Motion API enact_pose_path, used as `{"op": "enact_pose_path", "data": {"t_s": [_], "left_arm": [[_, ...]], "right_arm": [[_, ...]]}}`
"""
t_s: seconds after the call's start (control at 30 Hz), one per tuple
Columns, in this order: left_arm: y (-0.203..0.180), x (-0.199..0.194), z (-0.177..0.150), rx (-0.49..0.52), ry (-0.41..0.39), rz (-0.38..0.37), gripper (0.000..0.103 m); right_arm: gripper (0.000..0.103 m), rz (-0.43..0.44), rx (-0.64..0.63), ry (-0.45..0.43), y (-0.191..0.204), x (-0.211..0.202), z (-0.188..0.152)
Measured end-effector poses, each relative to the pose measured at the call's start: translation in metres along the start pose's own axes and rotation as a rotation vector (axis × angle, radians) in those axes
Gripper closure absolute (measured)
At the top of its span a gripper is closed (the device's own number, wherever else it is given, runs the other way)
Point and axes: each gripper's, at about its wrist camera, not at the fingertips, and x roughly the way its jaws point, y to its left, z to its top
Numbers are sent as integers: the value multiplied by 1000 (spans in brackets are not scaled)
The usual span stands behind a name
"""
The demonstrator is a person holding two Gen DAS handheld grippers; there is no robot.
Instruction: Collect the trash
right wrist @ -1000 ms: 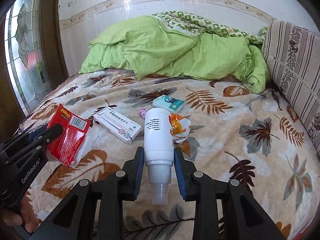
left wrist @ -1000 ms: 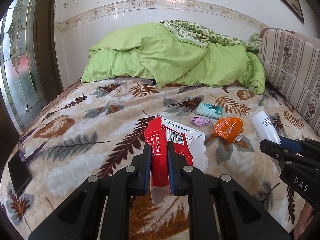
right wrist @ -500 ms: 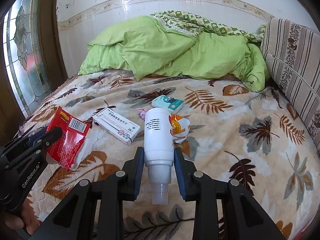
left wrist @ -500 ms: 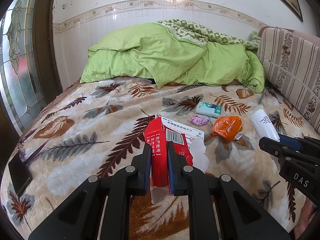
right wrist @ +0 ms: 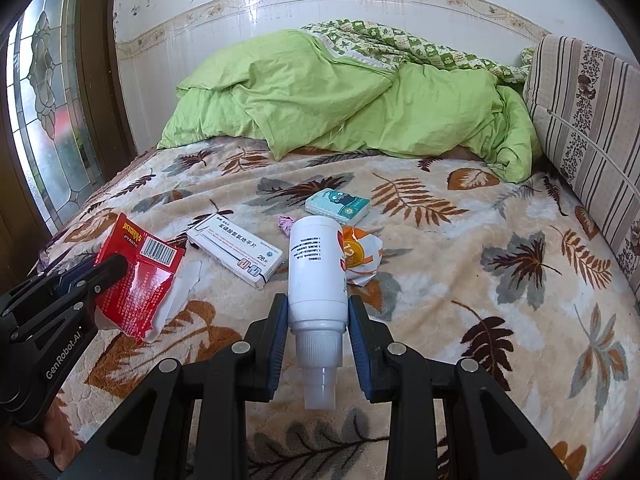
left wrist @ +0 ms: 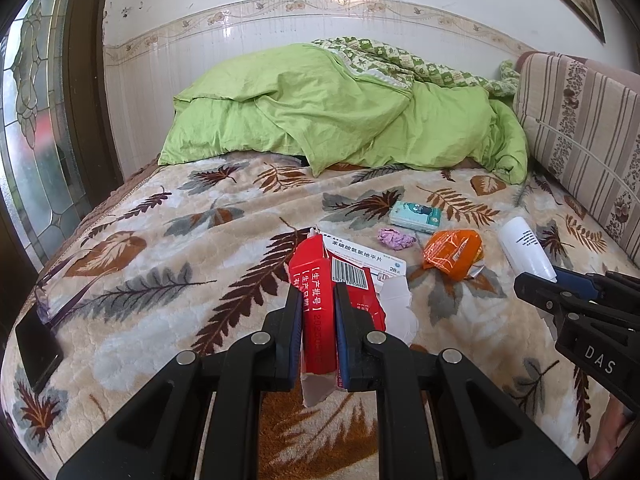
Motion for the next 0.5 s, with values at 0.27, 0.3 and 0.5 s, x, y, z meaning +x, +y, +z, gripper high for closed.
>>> {"op": "enact_pose_path", "data": {"t_s": [0.27,0.3,0.5], "left_arm": [[0,0,-1,-1,0,-1,89],[0,0,-1,-2,0,-3,89],[-1,1,-2,-2,1,-2,89]], "right_arm": [[72,1,-1,-2,-1,0,0],[72,2,-1,-2,-1,0,0],[72,3,0,-3,0,0,0]]}}
